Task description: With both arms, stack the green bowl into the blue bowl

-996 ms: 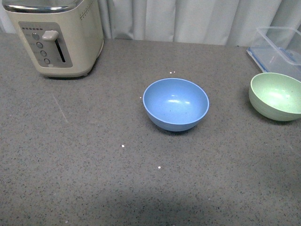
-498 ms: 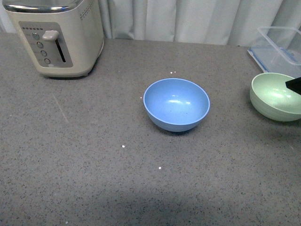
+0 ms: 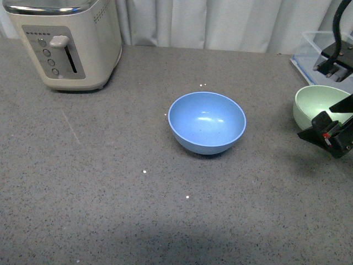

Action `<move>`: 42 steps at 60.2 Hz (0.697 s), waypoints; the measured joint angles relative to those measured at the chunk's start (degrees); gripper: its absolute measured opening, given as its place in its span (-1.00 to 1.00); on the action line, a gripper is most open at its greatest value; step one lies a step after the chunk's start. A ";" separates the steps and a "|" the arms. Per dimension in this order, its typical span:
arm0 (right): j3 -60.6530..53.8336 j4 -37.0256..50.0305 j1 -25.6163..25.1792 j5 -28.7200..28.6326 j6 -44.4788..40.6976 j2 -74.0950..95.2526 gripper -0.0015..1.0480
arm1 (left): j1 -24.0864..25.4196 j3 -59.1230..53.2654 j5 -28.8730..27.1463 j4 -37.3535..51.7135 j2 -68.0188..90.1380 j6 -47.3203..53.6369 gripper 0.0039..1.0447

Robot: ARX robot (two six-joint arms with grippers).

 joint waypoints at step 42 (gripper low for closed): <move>8.68 -5.22 0.66 3.72 -4.24 6.86 -0.14 | 0.00 0.00 -0.02 0.00 0.00 0.00 0.88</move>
